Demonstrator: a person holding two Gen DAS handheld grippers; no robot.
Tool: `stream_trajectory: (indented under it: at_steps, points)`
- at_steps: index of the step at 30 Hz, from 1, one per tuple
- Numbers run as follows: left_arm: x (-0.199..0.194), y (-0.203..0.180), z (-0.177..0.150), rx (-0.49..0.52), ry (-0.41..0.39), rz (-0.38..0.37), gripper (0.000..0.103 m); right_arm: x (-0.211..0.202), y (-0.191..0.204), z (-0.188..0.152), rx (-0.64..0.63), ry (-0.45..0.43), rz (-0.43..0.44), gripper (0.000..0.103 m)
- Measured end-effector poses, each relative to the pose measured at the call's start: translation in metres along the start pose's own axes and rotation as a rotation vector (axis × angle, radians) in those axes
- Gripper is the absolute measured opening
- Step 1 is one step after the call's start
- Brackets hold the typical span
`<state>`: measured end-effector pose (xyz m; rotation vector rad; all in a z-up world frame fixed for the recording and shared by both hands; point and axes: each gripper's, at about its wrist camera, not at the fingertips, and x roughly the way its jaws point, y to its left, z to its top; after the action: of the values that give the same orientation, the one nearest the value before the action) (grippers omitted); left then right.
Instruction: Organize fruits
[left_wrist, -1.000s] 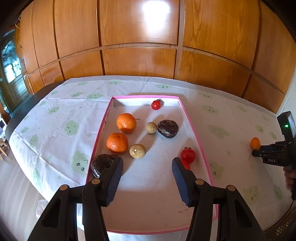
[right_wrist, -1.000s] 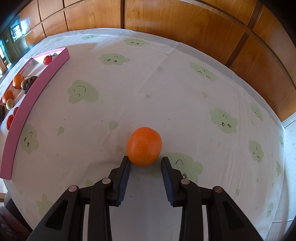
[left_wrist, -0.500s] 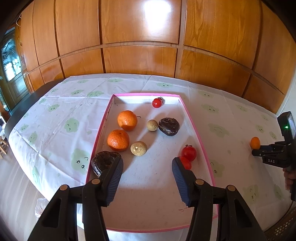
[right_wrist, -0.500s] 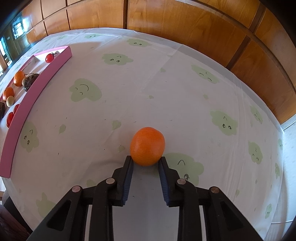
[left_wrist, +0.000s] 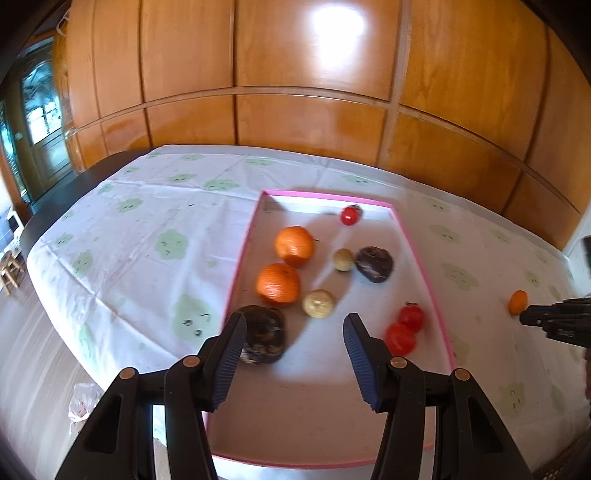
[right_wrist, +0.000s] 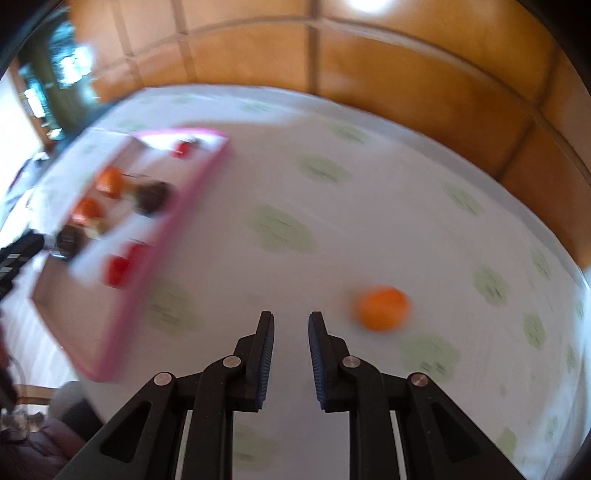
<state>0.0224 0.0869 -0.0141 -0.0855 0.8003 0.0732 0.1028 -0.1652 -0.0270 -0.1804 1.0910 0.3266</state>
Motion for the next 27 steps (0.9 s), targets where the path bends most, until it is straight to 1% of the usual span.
stream_trajectory:
  at_steps: [7, 11, 14, 16, 20, 22, 23, 24, 25, 26, 27]
  points:
    - [-0.001, 0.019, -0.001, -0.040, -0.003, 0.032, 0.056, -0.004, 0.081, 0.029, -0.092, -0.062, 0.165, 0.019]
    - [-0.002, 0.025, -0.002, -0.053, -0.006, 0.040, 0.056, 0.004, 0.116, 0.042, -0.135, -0.059, 0.201, 0.018]
    - [-0.003, 0.027, -0.002, -0.058, -0.010, 0.042, 0.056, 0.018, 0.132, 0.049, -0.152, -0.046, 0.206, 0.018]
    - [-0.003, 0.029, -0.002, -0.062, -0.011, 0.042, 0.056, 0.026, 0.140, 0.052, -0.160, -0.041, 0.190, 0.018]
    - [-0.001, 0.034, -0.003, -0.072, -0.002, 0.042, 0.056, 0.024, 0.134, 0.048, -0.139, -0.060, 0.177, 0.018]
    - [0.000, 0.035, -0.004, -0.077, 0.000, 0.044, 0.056, 0.017, 0.112, 0.045, -0.073, -0.099, 0.167, 0.018]
    - [0.001, 0.035, -0.004, -0.079, 0.001, 0.043, 0.056, 0.013, 0.097, 0.044, -0.030, -0.115, 0.159, 0.022]
    - [0.001, 0.036, -0.003, -0.083, 0.002, 0.042, 0.056, 0.008, 0.080, 0.041, 0.011, -0.130, 0.130, 0.026]
    - [0.002, 0.036, -0.003, -0.086, 0.002, 0.039, 0.056, 0.004, 0.065, 0.038, 0.039, -0.142, 0.092, 0.034]
    - [0.003, 0.035, -0.003, -0.086, 0.004, 0.036, 0.056, 0.001, 0.049, 0.034, 0.070, -0.150, 0.047, 0.037]
    - [0.003, 0.033, -0.003, -0.086, 0.005, 0.031, 0.056, 0.000, 0.030, 0.029, 0.103, -0.147, 0.008, 0.037]
